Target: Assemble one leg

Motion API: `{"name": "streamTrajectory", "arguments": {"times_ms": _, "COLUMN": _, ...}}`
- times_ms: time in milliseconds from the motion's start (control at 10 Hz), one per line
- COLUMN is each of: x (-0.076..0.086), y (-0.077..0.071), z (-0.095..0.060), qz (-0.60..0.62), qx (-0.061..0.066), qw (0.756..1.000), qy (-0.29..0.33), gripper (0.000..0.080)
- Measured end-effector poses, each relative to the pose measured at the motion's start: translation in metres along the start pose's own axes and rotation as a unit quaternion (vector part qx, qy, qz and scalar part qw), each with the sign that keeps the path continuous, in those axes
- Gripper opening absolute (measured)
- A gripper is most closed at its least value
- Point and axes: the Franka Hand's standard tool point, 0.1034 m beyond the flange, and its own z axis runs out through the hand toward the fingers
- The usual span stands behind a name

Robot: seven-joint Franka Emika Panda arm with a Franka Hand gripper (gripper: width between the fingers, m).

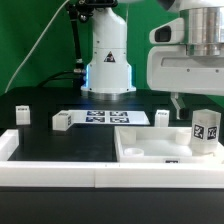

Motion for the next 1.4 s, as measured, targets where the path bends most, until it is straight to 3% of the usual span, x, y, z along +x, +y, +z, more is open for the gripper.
{"name": "streamTrajectory", "arguments": {"times_ms": 200, "x": -0.0054, "y": -0.0038, "z": -0.0001, "qz": -0.114, "qx": -0.011, "qw": 0.993, "qy": 0.000, "gripper": 0.0647}}
{"name": "streamTrajectory", "arguments": {"times_ms": 300, "x": -0.0068, "y": -0.0033, "z": 0.0000, "qz": -0.220, "qx": -0.023, "qw": 0.975, "qy": -0.002, "gripper": 0.0649}}
{"name": "streamTrajectory", "arguments": {"times_ms": 400, "x": -0.0069, "y": -0.0029, "z": 0.0001, "qz": -0.281, "qx": -0.027, "qw": 0.959, "qy": -0.003, "gripper": 0.0649}}
{"name": "streamTrajectory", "arguments": {"times_ms": 800, "x": -0.0061, "y": -0.0009, "z": 0.0001, "qz": -0.456, "qx": -0.028, "qw": 0.890, "qy": -0.010, "gripper": 0.0649}}
{"name": "streamTrajectory", "arguments": {"times_ms": 1000, "x": -0.0059, "y": -0.0004, "z": 0.0003, "qz": -0.493, "qx": -0.028, "qw": 0.869, "qy": -0.011, "gripper": 0.0649}}
{"name": "streamTrajectory", "arguments": {"times_ms": 1300, "x": -0.0053, "y": 0.0001, "z": 0.0002, "qz": -0.491, "qx": -0.029, "qw": 0.871, "qy": -0.011, "gripper": 0.0291}}
{"name": "streamTrajectory", "arguments": {"times_ms": 1400, "x": -0.0054, "y": 0.0001, "z": 0.0004, "qz": -0.482, "qx": -0.028, "qw": 0.875, "qy": -0.011, "gripper": 0.0291}}
